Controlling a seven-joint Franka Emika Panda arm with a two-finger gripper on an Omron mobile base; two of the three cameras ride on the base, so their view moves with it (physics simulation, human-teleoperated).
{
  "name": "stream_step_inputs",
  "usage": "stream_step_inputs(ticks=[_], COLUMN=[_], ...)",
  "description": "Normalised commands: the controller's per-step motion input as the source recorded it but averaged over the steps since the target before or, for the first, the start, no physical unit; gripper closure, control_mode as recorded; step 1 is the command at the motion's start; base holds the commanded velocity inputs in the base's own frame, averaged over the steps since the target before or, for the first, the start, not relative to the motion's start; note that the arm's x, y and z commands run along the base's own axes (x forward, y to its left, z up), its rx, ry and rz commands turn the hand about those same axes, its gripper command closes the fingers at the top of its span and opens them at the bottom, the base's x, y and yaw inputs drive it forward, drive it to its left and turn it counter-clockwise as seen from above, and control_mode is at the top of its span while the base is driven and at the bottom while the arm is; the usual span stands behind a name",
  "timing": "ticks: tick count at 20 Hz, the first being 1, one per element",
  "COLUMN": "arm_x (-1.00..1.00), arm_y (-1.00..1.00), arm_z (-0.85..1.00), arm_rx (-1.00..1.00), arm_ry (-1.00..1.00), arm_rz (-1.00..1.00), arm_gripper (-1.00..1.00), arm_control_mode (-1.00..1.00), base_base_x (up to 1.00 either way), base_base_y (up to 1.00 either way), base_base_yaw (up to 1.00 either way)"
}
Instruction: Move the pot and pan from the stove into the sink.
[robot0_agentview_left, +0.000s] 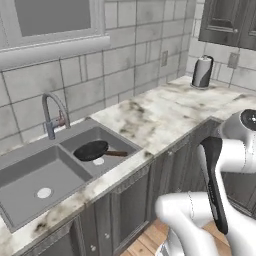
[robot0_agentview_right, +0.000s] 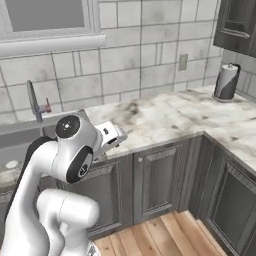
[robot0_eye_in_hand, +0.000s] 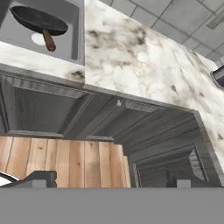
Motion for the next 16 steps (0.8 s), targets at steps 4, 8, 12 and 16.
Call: stream_step_inputs(ticks=[4, 8, 12, 16], arm_x=[0.00, 0.00, 0.00, 0.00], arm_y=[0.00, 0.00, 0.00, 0.00], arm_z=[0.00, 0.00, 0.00, 0.00], arm_rx=[0.00, 0.00, 0.00, 0.00], arm_ry=[0.00, 0.00, 0.00, 0.00], arm_rz=[0.00, 0.00, 0.00, 0.00], arm_gripper=[-1.00, -1.00, -1.00, -1.00], arm_control_mode=[1.00, 1.00, 1.00, 1.00], base_base_x=[0.00, 0.00, 0.00, 0.00], base_base_y=[-0.10, -0.09, -0.09, -0.10], base_base_yaw=[-0.50, -0.50, -0.50, -0.50])
